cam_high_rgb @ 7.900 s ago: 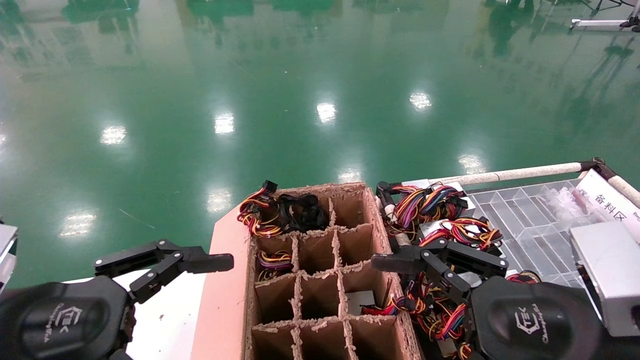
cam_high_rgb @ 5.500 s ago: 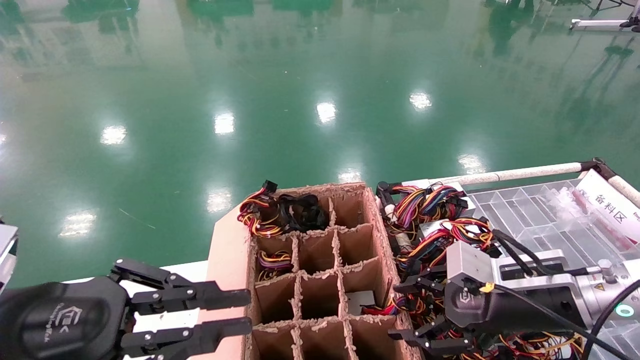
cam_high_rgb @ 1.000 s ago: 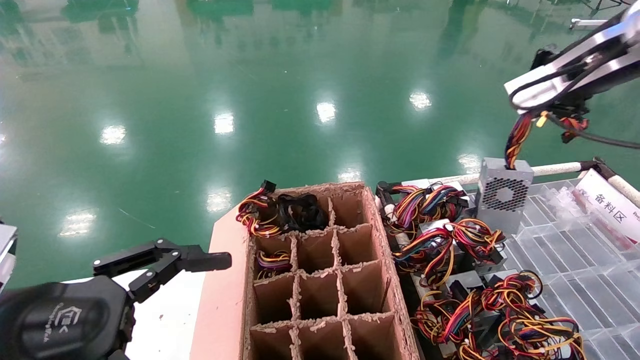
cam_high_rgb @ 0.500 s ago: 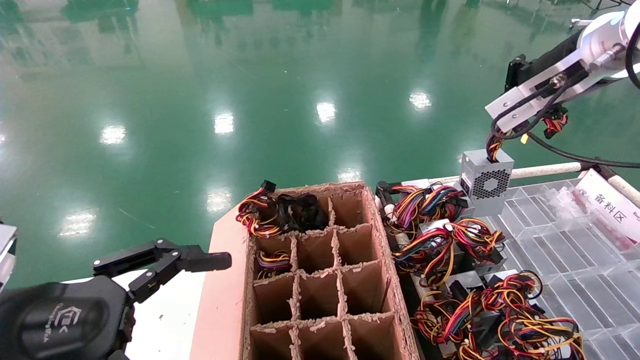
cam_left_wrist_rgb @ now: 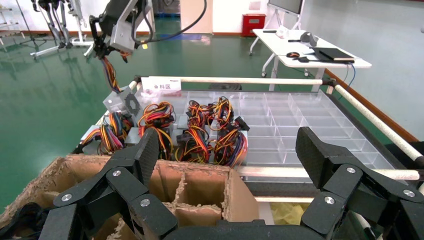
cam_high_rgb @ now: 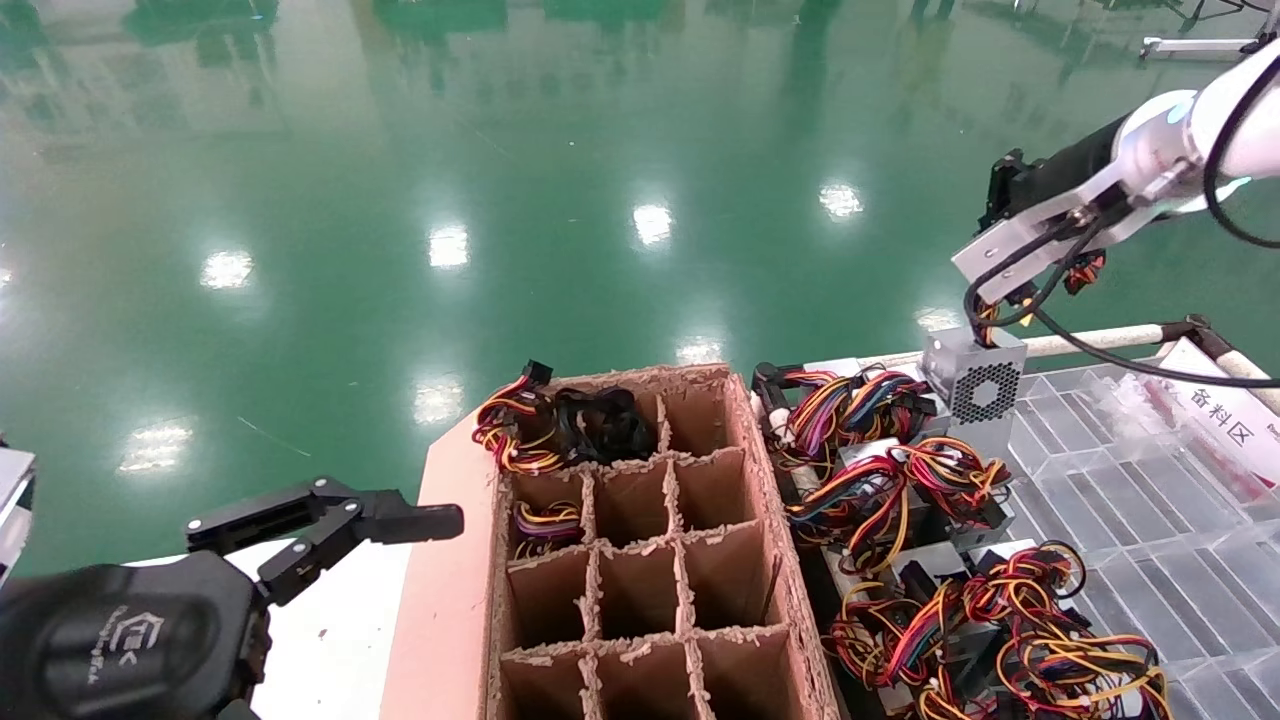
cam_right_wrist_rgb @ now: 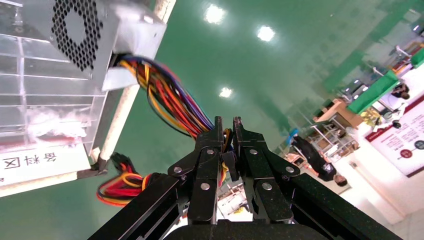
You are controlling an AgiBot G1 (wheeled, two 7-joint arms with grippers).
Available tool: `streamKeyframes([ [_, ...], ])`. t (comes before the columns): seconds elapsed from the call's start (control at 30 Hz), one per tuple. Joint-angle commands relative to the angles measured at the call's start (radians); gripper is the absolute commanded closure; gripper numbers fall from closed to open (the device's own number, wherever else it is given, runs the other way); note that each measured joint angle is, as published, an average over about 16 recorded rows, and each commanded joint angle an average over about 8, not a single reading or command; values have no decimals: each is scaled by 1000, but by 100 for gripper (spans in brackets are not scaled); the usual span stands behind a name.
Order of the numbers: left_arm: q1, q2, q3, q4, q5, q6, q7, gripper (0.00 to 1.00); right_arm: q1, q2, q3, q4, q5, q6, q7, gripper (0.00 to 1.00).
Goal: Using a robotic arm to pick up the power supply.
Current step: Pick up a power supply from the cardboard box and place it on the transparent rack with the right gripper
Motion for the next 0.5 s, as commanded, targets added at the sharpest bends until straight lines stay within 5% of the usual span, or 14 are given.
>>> streamKeyframes([
  [0.03, 0, 0, 0, 0, 0, 0, 0, 0, -13, -2, 3, -1, 4, 15, -12, 100],
  [0.5, 0, 0, 0, 0, 0, 0, 0, 0, -27, -1, 21, -8, 30, 63, -98, 100],
])
